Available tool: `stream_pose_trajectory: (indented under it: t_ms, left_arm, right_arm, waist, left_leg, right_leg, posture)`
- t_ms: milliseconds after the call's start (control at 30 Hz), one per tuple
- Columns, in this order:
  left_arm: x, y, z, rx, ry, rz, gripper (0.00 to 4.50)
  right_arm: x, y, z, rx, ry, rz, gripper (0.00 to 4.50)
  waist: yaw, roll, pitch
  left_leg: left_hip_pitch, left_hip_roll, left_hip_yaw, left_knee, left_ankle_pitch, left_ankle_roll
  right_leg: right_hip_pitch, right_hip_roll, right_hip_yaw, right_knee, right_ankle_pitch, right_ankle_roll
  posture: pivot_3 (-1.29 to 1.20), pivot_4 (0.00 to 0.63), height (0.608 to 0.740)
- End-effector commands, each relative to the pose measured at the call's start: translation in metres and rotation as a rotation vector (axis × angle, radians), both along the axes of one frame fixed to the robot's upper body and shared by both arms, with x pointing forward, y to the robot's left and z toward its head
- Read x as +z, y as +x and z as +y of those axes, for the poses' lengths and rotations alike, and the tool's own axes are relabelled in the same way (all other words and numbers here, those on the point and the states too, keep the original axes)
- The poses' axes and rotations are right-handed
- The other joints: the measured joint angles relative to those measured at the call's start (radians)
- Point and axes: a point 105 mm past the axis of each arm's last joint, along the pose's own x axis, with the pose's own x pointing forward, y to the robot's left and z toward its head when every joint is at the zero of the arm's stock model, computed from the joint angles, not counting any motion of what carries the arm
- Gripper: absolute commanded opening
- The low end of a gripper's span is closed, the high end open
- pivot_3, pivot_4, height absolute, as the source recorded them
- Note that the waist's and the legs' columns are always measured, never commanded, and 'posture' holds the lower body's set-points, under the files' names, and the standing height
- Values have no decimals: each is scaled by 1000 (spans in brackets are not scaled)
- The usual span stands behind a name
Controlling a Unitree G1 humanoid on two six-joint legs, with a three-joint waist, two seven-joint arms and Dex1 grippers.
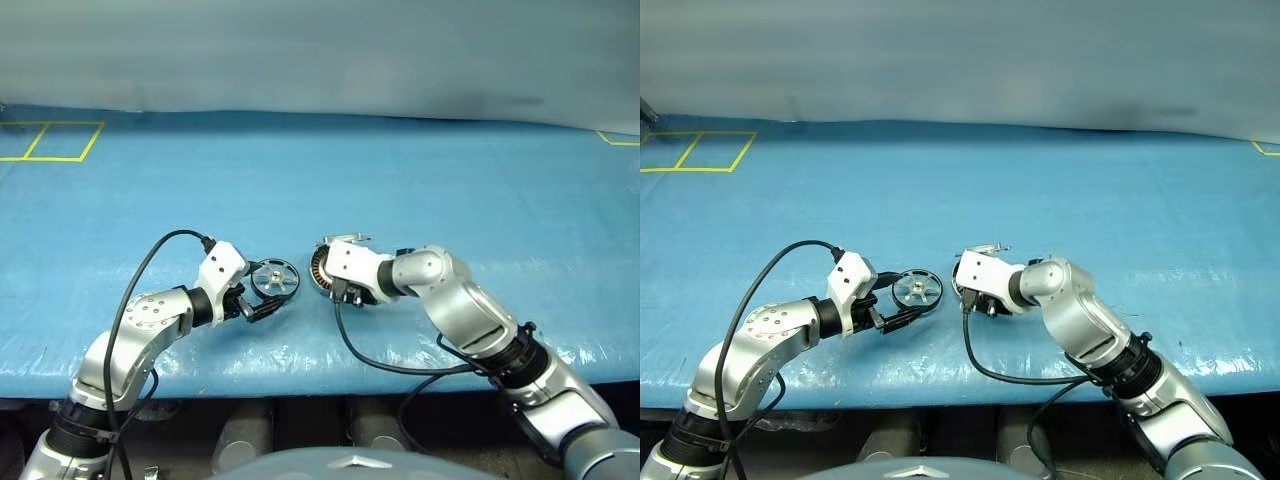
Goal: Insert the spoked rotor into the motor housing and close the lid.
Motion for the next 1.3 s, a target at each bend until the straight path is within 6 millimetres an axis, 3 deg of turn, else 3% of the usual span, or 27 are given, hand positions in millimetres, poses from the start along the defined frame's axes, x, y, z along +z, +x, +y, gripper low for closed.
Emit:
stream_pose_trajectory:
  t_ms: [33, 233, 433, 467, 667, 867, 1133, 1300]
  left_arm:
    - [10, 0, -2, -17, -10, -37, 4500]
    - [10, 0, -2, -17, -12, -35, 4500]
    - [10, 0, -3, -19, -15, -35, 4500]
    - [10, 1, -3, -19, -14, -35, 4500]
    - [9, 1, -3, -21, -15, -36, 4500]
    - [10, 2, -3, -24, -12, -38, 4500]
    - [10, 2, -3, -29, -5, -39, 4500]
    - [11, 2, -2, -25, 1, -45, 4500]
  right_arm:
    - [-11, -20, 10, 55, 14, 80, 1807]
    - [-13, -26, 9, 76, 8, 80, 1807]
    - [-9, -19, 3, 39, 3, 50, 1807]
    - [-8, -19, 2, 37, 2, 47, 2533]
    - [-6, -18, -1, 25, -1, 39, 4449]
    - [8, -15, -2, 4, 59, 12, 4449]
    - [45, -21, -2, 4, 226, -25, 4449]
    - [60, -28, -20, -54, 406, -38, 4449]
  waist:
    - [0, 0, 0]
    - [1, 0, 0]
    - [1, 0, 0]
    - [2, 0, 0]
    - [4, 0, 0]
    - [6, 0, 0]
    - [8, 0, 0]
    - [16, 0, 0]
  left_leg:
    - [0, 0, 0, 0, 0, 0]
    - [0, 0, 0, 0, 0, 0]
    - [0, 0, 0, 0, 0, 0]
    - [0, 0, 0, 0, 0, 0]
    - [0, 0, 0, 0, 0, 0]
    - [-1, 0, 0, 1, 0, 0]
    - [-1, 0, 0, 1, 0, 0]
    - [-2, 0, 0, 1, 0, 0]
  right_leg:
    - [0, 0, 0, 0, 0, 0]
    - [0, 0, 0, 0, 0, 0]
    - [0, 0, 0, 0, 0, 0]
    - [0, 0, 0, 0, 0, 0]
    - [0, 0, 0, 0, 0, 0]
    - [0, 0, 0, 0, -2, -2]
    - [0, 0, 0, 0, -1, -1]
    - [0, -1, -1, -1, -1, 0]
  posture:
    - [0, 150, 740]
    - [0, 150, 740]
    - [0, 150, 740]
    - [0, 150, 740]
    - [0, 150, 740]
    - [0, 150, 740]
    - [0, 150, 740]
    - [0, 150, 740]
